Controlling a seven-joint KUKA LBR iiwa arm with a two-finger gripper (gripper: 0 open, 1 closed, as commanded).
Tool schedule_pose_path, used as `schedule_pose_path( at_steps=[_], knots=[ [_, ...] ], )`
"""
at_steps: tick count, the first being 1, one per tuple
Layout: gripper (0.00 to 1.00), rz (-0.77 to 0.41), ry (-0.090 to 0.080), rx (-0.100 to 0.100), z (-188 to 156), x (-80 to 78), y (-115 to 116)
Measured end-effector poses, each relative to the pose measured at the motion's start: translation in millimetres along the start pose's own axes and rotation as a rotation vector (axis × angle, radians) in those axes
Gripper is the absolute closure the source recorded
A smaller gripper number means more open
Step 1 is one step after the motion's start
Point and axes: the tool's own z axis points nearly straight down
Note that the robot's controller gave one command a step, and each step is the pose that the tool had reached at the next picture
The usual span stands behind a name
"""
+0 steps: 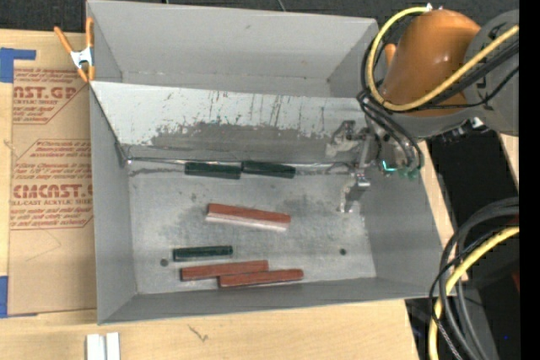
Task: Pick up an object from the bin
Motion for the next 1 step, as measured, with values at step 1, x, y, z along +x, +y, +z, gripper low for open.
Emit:
schedule_pose_path(
  at_steps=[1],
  knots=[
    [0.0, 0.042, -0.005, -0.001, 54.3, 20.6, 22.2]
  ],
)
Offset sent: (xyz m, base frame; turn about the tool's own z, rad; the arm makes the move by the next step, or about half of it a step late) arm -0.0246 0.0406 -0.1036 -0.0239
